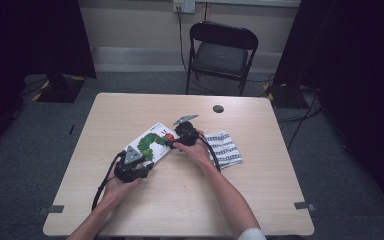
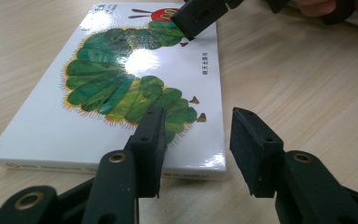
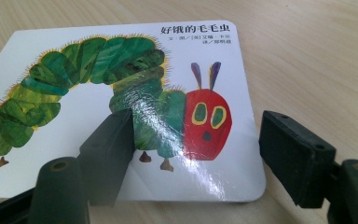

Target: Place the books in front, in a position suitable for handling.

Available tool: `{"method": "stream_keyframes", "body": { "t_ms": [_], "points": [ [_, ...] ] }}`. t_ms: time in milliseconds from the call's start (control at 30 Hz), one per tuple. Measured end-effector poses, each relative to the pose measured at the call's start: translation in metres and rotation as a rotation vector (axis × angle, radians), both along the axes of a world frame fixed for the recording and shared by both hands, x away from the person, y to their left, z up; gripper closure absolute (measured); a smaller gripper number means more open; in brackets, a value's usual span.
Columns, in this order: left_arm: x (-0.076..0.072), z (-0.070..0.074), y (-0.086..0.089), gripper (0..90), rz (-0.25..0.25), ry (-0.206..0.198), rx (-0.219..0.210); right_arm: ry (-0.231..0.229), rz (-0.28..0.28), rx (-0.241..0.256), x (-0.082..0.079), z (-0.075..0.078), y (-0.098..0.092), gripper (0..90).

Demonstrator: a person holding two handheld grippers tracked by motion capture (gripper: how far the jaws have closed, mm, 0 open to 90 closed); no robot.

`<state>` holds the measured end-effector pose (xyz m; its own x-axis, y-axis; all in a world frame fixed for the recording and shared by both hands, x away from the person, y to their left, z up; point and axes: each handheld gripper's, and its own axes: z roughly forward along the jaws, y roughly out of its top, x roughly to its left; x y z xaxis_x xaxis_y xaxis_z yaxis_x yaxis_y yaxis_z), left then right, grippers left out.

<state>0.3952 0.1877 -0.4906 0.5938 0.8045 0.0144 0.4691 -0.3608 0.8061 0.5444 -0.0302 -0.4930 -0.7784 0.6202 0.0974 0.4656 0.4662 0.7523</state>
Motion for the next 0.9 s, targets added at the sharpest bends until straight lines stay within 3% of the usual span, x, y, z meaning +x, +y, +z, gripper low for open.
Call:
{"method": "stream_keyframes", "body": {
  "t_ms": [333, 467, 533, 567, 667, 700, 733, 767, 800, 833, 900],
  "points": [
    [-0.013, 0.003, 0.011, 55.6, -0.025, 0.025, 0.007, 0.011, 0.014, -0.025, -0.022, 0.003, -0.001, 29.6],
    [-0.019, 0.004, 0.016, 54.1, -0.016, 0.048, -0.018, 0.008, 0.011, -0.009, -0.039, 0.002, -0.005, 30.8],
    [-0.017, 0.008, 0.022, 49.2, -0.023, 0.116, -0.074, 0.013, 0.013, -0.020, -0.044, 0.003, -0.005, 31.1],
    [-0.017, 0.008, 0.022, 47.9, -0.023, 0.116, -0.074, 0.013, 0.013, -0.020, -0.044, 0.003, -0.005, 31.1],
    [-0.013, 0.011, 0.030, 44.7, 0.036, 0.116, -0.108, 0.003, 0.020, -0.035, -0.047, 0.005, -0.005, 31.4],
    [-0.010, 0.013, 0.039, 42.7, 0.083, 0.104, -0.136, 0.004, 0.031, -0.020, -0.045, 0.004, -0.006, 32.3],
    [-0.010, 0.013, 0.039, 42.4, 0.083, 0.104, -0.136, 0.004, 0.031, -0.020, -0.045, 0.004, -0.006, 32.3],
    [-0.007, 0.011, 0.047, 40.5, 0.129, 0.100, -0.151, 0.009, 0.032, -0.008, -0.042, 0.003, -0.007, 32.0],
    [-0.006, 0.010, 0.051, 40.3, 0.147, 0.094, -0.127, 0.011, 0.031, -0.005, -0.041, 0.002, -0.006, 31.4],
    [-0.006, 0.010, 0.051, 40.0, 0.147, 0.094, -0.127, 0.011, 0.031, -0.005, -0.041, 0.002, -0.006, 31.4],
    [-0.001, 0.005, 0.059, 36.0, 0.193, 0.122, -0.144, 0.012, 0.035, 0.004, -0.038, 0.001, -0.003, 29.5]
  ]
}}
